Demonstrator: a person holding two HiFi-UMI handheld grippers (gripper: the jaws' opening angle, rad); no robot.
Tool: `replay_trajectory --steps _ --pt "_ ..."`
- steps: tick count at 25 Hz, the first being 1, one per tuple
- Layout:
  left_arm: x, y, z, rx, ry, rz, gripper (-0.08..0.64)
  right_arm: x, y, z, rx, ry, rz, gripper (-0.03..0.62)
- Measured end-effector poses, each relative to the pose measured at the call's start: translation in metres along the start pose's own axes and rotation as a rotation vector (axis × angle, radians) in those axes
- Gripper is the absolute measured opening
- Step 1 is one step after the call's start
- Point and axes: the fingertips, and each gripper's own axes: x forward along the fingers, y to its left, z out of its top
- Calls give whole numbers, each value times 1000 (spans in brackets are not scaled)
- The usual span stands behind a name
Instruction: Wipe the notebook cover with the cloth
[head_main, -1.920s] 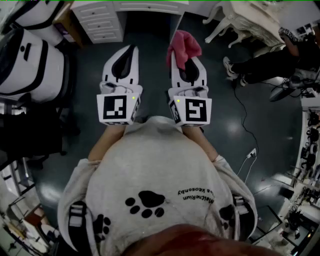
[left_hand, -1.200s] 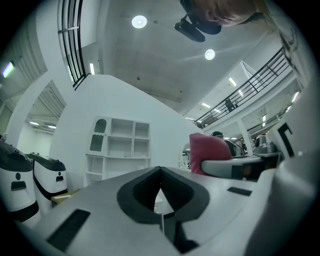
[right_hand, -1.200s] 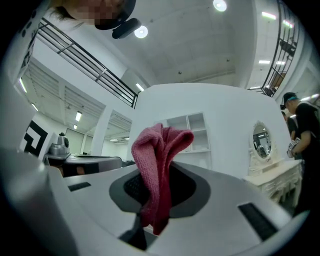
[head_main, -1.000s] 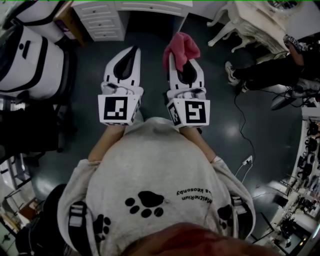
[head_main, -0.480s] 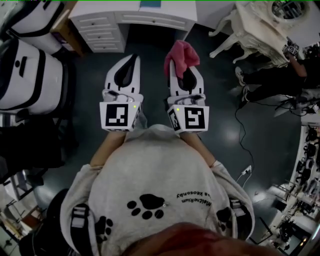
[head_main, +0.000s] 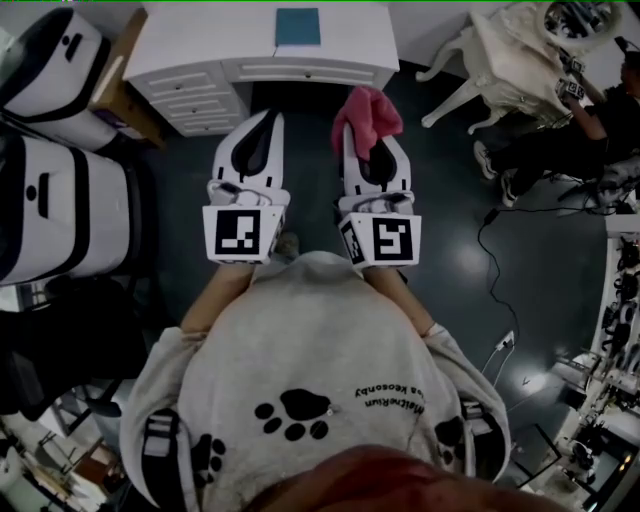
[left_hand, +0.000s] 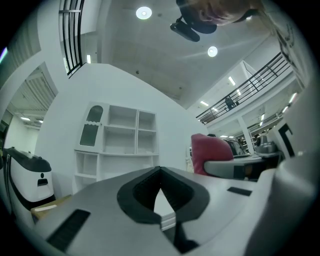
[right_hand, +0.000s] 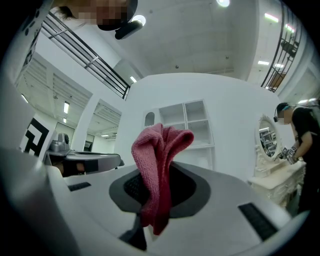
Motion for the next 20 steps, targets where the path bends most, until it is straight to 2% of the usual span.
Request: replay_trajectory --steps 5,9,20 --pt "18 15 -6 -4 10 -30 11 23 5 -1 -24 10 0 78" --pt "38 31 -13 -26 26 -25 11 48 1 -4 -30 23 -1 78" --pt "110 56 -43 -16 56 -11 11 122 -41 -31 -30 35 12 78"
